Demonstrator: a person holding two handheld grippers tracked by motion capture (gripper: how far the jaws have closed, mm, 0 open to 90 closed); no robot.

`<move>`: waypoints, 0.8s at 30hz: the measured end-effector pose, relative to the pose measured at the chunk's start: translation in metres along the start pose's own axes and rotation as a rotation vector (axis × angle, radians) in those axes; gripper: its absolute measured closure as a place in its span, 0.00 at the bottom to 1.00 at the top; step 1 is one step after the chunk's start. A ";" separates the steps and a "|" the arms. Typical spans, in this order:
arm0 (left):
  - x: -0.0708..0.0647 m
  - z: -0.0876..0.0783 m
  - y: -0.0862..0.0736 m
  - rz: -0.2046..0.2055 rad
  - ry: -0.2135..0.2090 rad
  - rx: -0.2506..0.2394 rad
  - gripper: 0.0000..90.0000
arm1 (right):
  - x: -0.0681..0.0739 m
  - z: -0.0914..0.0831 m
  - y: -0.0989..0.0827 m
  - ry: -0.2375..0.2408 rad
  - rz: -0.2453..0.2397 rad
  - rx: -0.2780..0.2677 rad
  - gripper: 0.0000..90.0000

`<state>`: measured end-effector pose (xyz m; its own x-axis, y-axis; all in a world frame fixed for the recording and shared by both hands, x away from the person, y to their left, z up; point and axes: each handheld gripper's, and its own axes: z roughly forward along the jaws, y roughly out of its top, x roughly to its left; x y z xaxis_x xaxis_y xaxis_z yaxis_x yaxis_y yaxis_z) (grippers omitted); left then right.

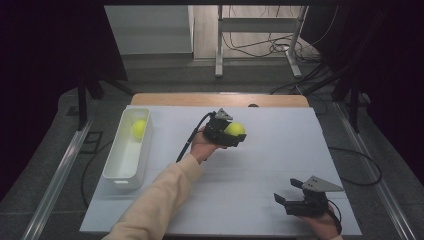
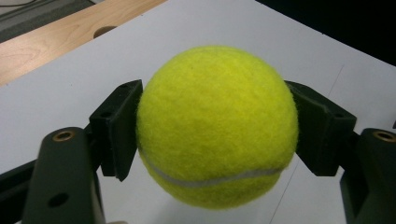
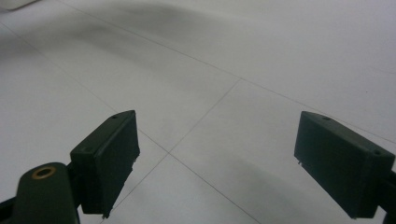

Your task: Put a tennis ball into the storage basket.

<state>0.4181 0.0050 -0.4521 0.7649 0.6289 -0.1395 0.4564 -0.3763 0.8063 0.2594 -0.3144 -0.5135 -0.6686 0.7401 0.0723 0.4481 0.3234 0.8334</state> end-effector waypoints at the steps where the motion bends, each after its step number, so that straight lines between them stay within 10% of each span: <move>1: 0.000 0.000 0.000 0.001 -0.001 0.002 0.29 | 0.000 0.000 0.000 0.000 0.000 0.000 0.16; 24: 0.002 -0.007 -0.003 -0.002 0.013 0.006 0.29 | 0.000 0.000 0.000 0.000 -0.003 0.000 0.16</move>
<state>0.4156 0.0119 -0.4506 0.7584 0.6379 -0.1335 0.4605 -0.3796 0.8024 0.2593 -0.3143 -0.5136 -0.6702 0.7389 0.0695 0.4460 0.3262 0.8334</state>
